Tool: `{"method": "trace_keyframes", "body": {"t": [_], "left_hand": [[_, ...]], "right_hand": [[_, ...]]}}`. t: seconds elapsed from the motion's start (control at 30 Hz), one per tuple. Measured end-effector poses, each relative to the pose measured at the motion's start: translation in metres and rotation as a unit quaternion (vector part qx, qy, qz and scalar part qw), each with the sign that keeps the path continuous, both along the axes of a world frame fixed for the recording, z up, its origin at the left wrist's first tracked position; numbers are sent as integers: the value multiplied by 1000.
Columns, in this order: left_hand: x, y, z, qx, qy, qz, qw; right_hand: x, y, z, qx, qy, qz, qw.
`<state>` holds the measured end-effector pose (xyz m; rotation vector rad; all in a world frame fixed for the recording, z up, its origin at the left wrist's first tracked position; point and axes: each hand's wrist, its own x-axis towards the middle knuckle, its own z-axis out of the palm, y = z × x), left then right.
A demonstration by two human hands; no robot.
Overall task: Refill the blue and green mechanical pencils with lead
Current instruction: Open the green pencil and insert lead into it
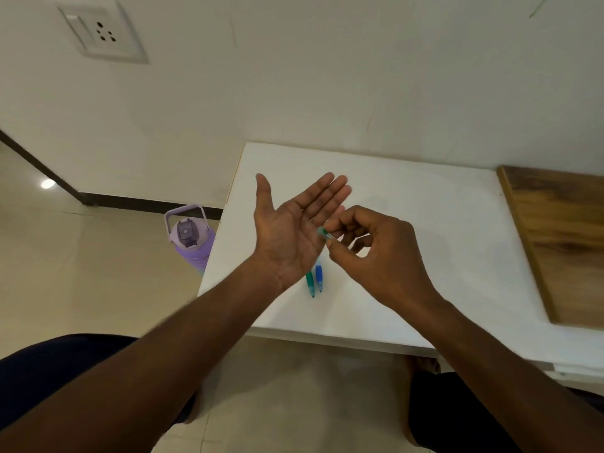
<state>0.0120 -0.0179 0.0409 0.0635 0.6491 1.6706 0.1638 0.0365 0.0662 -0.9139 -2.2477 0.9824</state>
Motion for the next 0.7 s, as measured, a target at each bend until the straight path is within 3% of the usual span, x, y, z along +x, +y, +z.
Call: {"method": "trace_keyframes", "body": {"t": [0.17,0.37,0.7], "left_hand": [[15,4,1,91,-64,15,994],[18,7,-5,139,-76,23,987],[22,7,-8,135,-54,14,989]], "right_hand": [[0,-7,9,120,-8,33,992],[5,-1,19,111,-40,46,992],[6,0,25,133,-38,52,989]]}}
